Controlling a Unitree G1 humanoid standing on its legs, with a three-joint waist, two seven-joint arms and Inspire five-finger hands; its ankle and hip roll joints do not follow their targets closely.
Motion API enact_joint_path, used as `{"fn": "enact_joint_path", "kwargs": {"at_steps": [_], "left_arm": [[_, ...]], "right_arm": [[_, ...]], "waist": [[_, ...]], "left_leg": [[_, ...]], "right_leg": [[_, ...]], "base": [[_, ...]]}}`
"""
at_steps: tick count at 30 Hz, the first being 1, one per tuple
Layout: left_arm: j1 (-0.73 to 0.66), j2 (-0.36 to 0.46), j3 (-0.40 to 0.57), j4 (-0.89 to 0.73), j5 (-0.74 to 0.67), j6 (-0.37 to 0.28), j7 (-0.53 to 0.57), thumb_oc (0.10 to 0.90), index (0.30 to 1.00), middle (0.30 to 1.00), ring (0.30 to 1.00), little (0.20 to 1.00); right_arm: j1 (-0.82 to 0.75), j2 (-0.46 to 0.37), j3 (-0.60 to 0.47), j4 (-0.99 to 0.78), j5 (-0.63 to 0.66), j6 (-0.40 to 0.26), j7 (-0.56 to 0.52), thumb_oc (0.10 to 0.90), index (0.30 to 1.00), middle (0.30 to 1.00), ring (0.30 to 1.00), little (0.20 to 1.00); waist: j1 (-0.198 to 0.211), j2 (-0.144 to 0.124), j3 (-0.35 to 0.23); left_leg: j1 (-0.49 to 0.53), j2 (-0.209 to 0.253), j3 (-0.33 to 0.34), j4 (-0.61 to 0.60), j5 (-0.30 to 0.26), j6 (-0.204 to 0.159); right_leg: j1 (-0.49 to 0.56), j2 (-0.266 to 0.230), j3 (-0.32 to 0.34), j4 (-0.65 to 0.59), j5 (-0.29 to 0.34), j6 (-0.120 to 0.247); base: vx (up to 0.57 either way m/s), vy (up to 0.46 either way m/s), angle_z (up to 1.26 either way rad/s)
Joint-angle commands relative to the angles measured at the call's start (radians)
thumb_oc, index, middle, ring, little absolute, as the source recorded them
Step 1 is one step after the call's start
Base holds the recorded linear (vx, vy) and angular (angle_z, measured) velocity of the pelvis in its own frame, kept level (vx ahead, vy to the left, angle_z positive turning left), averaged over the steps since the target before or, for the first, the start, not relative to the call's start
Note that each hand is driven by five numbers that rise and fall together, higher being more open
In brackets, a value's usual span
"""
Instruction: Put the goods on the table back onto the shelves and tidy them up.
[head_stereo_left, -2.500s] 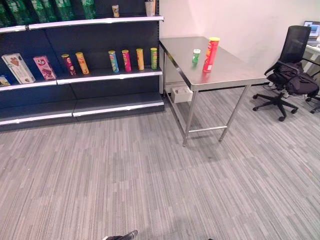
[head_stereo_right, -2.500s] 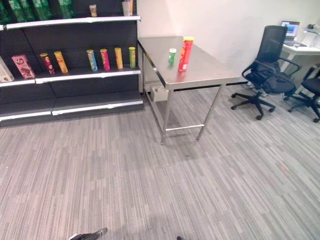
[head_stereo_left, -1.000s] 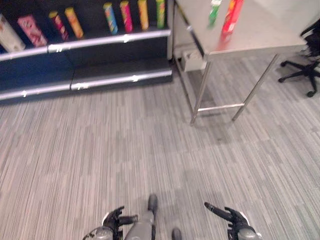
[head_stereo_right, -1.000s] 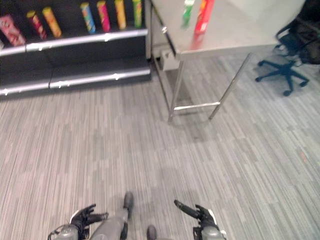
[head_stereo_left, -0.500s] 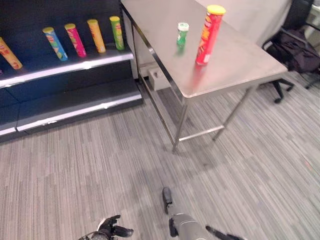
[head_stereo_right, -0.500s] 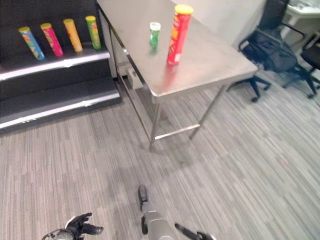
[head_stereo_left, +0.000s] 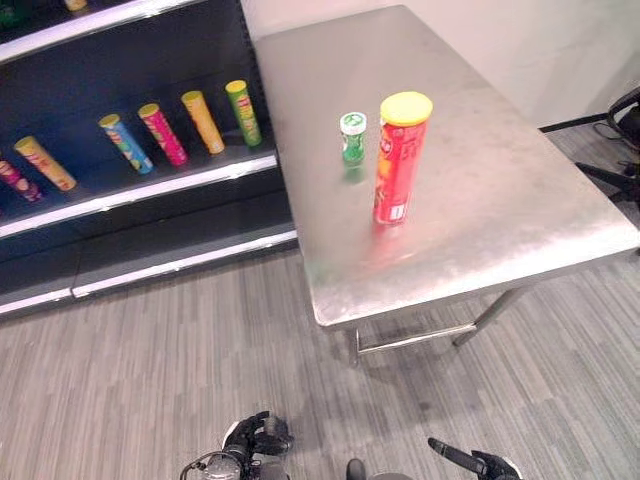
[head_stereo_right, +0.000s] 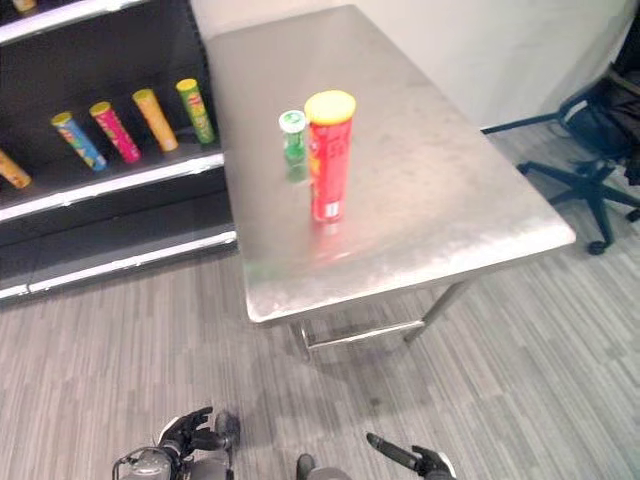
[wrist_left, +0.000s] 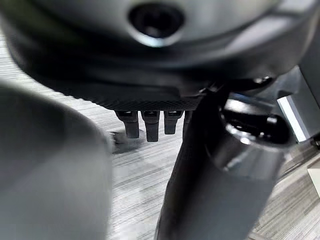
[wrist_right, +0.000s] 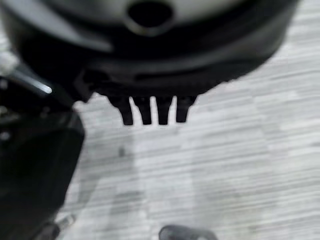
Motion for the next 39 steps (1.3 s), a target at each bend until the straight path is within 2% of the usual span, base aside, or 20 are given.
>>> {"fn": "enact_joint_path", "kwargs": {"at_steps": [1,2,3,8,16,17,18,19,21,23,25,27,29,31,32,34,35,36,37,39], "left_arm": [[0.004,0.017,-0.003,0.029,-0.008,-0.026,0.023,0.8,0.9,0.9,0.9,0.9],[0.003,0.024,0.003,0.044,-0.003,-0.028,0.024,0.8,0.9,0.9,0.9,0.9],[0.003,0.024,0.003,0.044,-0.003,-0.028,0.024,0.8,0.9,0.9,0.9,0.9],[-0.009,0.056,0.024,0.087,0.035,-0.023,0.03,0.8,0.9,0.9,0.9,0.9],[-0.013,0.079,0.034,0.103,0.059,-0.023,0.035,0.8,0.9,0.9,0.9,0.9],[-0.017,0.088,0.046,0.103,0.042,-0.024,0.038,0.8,0.9,0.9,0.9,0.9],[-0.017,0.088,0.046,0.103,0.042,-0.024,0.038,0.8,0.9,0.9,0.9,0.9],[-0.013,0.106,0.049,0.098,0.038,-0.019,0.034,0.8,0.9,0.9,0.9,0.9],[-0.018,0.106,0.05,0.1,0.04,-0.019,0.034,0.8,0.9,0.9,0.9,0.9],[-0.023,0.099,0.05,0.092,0.027,-0.019,0.037,0.8,0.9,0.9,0.9,0.9],[-0.047,0.085,0.032,0.072,0.009,-0.022,0.041,0.8,0.9,0.9,0.9,0.9],[-0.059,0.071,0.011,0.057,-0.005,-0.031,0.046,0.8,0.9,0.9,0.9,0.9],[-0.068,0.068,-0.002,0.047,-0.012,-0.037,0.049,0.8,0.9,0.9,0.9,0.9],[-0.081,0.07,-0.016,0.036,-0.018,-0.042,0.057,0.8,0.9,0.9,0.9,0.9],[-0.084,0.068,-0.026,0.032,-0.012,-0.042,0.055,0.8,0.9,0.9,0.9,0.9],[-0.091,0.059,-0.041,0.036,0.002,-0.046,0.055,0.8,0.9,0.9,0.9,0.9],[-0.107,0.078,-0.05,0.031,0.018,-0.045,0.061,0.8,0.9,0.9,0.9,0.9],[-0.107,0.078,-0.05,0.031,0.018,-0.045,0.061,0.8,0.9,0.9,0.9,0.9],[-0.104,0.1,-0.032,0.028,0.008,-0.045,0.062,0.8,0.9,0.9,0.9,0.9],[-0.101,0.121,-0.01,0.031,-0.011,-0.042,0.064,0.8,0.9,0.9,0.9,0.9]], "right_arm": [[0.041,-0.039,-0.01,-0.036,-0.016,-0.028,-0.019,0.8,0.9,0.9,0.9,0.9],[0.04,-0.026,-0.012,-0.028,-0.015,-0.025,-0.018,0.8,0.9,0.9,0.9,0.9],[0.04,-0.026,-0.012,-0.028,-0.015,-0.025,-0.018,0.8,0.9,0.9,0.9,0.9],[0.026,-0.001,-0.002,0.001,-0.035,-0.012,-0.012,0.8,0.9,0.9,0.9,0.9],[0.032,0.015,-0.018,0.034,-0.032,-0.004,-0.013,0.8,0.9,0.9,0.9,0.9],[0.022,0.017,-0.012,0.034,-0.036,-0.001,-0.012,0.8,0.9,0.9,0.9,0.9],[0.022,0.017,-0.012,0.034,-0.036,-0.001,-0.012,0.8,0.9,0.9,0.9,0.9],[0.028,0.013,0.004,0.046,-0.048,-0.003,-0.009,0.8,0.9,0.9,0.9,0.9],[0.028,0.009,0.005,0.046,-0.046,-0.006,-0.013,0.8,0.9,0.9,0.9,0.9],[0.027,-0.002,0.004,0.045,-0.035,-0.006,-0.014,0.8,0.9,0.9,0.9,0.9],[0.008,-0.032,-0.006,0.035,-0.011,-0.013,-0.027,0.8,0.9,0.9,0.9,0.9],[0.011,-0.053,-0.044,0.014,0.031,-0.022,-0.036,0.8,0.9,0.9,0.9,0.9],[0.015,-0.056,-0.055,0.005,0.045,-0.025,-0.042,0.8,0.9,0.9,0.9,0.9],[0.02,-0.051,-0.059,0.008,0.048,-0.023,-0.047,0.8,0.9,0.9,0.9,0.9],[0.023,-0.049,-0.06,0.008,0.047,-0.022,-0.046,0.8,0.9,0.9,0.9,0.9],[0.028,-0.051,-0.068,0.016,0.034,-0.019,-0.043,0.8,0.9,0.9,0.9,0.9],[0.006,-0.035,-0.07,0.009,0.026,-0.008,-0.047,0.8,0.9,0.9,0.9,0.9],[0.006,-0.035,-0.07,0.009,0.026,-0.008,-0.047,0.8,0.9,0.9,0.9,0.9],[-0.011,-0.019,-0.051,-0.001,0.016,-0.009,-0.045,0.8,0.9,0.9,0.9,0.9],[-0.021,-0.007,-0.043,0.004,0.017,-0.009,-0.048,0.8,0.9,0.9,0.9,0.9]], "waist": [[-0.005,0.034,-0.056],[-0.005,0.03,-0.069],[-0.004,0.03,-0.068],[-0.002,0.007,-0.079],[-0.018,-0.014,-0.087],[-0.01,-0.02,-0.073],[-0.01,-0.02,-0.073],[0.018,-0.024,-0.074],[0.017,-0.032,-0.072],[0.017,-0.054,-0.065],[0.009,-0.058,-0.037],[-0.003,-0.063,-0.038],[-0.007,-0.069,-0.042],[-0.01,-0.07,-0.057],[-0.014,-0.063,-0.065],[-0.023,-0.039,-0.089],[-0.034,-0.044,-0.088],[-0.033,-0.045,-0.089],[-0.024,-0.052,-0.081],[-0.017,-0.046,-0.082]], "left_leg": [[0.162,0.004,0.052,0.043,-0.028,0.028],[0.183,-0.003,0.076,0.029,-0.035,0.032],[0.184,-0.002,0.077,0.029,-0.035,0.032],[0.2,-0.032,0.134,0.029,-0.08,0.077],[0.205,-0.05,0.199,0.017,-0.102,0.1],[0.202,-0.042,0.228,0.02,-0.105,0.102],[0.202,-0.042,0.228,0.02,-0.105,0.102],[0.187,-0.027,0.263,0.046,-0.104,0.103],[0.186,-0.031,0.257,0.058,-0.109,0.103],[0.169,-0.041,0.23,0.144,-0.142,0.098],[0.107,-0.055,0.183,0.271,-0.185,0.086],[0.07,0.014,0.178,0.313,-0.178,0.059],[0.077,0.082,0.161,0.285,-0.151,0.048],[0.07,0.15,0.114,0.239,-0.102,0.032],[0.073,0.16,0.083,0.216,-0.096,0.024],[0.101,0.142,0.033,0.149,-0.114,-0.002],[0.108,0.078,0.047,0.141,-0.144,0.008],[0.108,0.077,0.048,0.141,-0.144,0.008],[0.119,0.053,0.092,0.11,-0.146,0.026],[0.136,0.039,0.122,0.065,-0.129,0.044]], "right_leg": [[-0.066,-0.073,0.019,-0.041,0.054,0.214],[-0.069,-0.094,0.03,-0.046,0.063,0.225],[-0.069,-0.094,0.031,-0.045,0.063,0.226],[-0.111,-0.142,0.088,-0.045,0.093,0.263],[-0.176,-0.158,0.132,-0.045,0.141,0.304],[-0.221,-0.156,0.105,-0.021,0.158,0.314],[-0.221,-0.156,0.105,-0.021,0.158,0.314],[-0.196,-0.139,-0.036,0.074,0.093,0.272],[-0.183,-0.123,-0.022,0.058,0.086,0.263],[-0.161,-0.106,-0.009,0.034,0.078,0.241],[-0.16,-0.108,-0.028,0.045,0.065,0.225],[-0.15,-0.134,-0.033,0.038,0.054,0.234],[-0.152,-0.168,-0.032,0.031,0.051,0.247],[-0.151,-0.204,-0.034,0.008,0.053,0.269],[-0.15,-0.217,-0.032,-0.005,0.054,0.278],[-0.137,-0.261,-0.033,-0.038,0.08,0.305],[-0.19,-0.325,-0.007,-0.039,0.174,0.317],[-0.191,-0.326,-0.006,-0.039,0.174,0.318],[-0.244,-0.344,-0.019,-0.026,0.259,0.327],[-0.266,-0.32,-0.033,-0.015,0.258,0.321]], "base": [[0.14,0.313,-0.44],[0.08,0.181,-0.66],[0.09,0.236,-0.79],[0.01,0.183,-0.46],[-0.03,0.118,-0.26],[-0.09,0.022,-0.62],[-0.17,-0.028,-0.75],[-0.09,-0.027,-0.6],[-0.04,-0.082,-0.22],[0.03,-0.11,-0.11],[-0.03,0.025,0.58],[0.0,0.229,0.5],[0.0,0.314,0.12],[0.05,0.382,0.05],[0.1,0.427,0.12],[0.1,0.646,0.14],[0.03,0.64,-0.05],[-0.08,0.657,-0.25],[-0.08,0.326,-0.09],[-0.06,0.361,-0.28]]}}
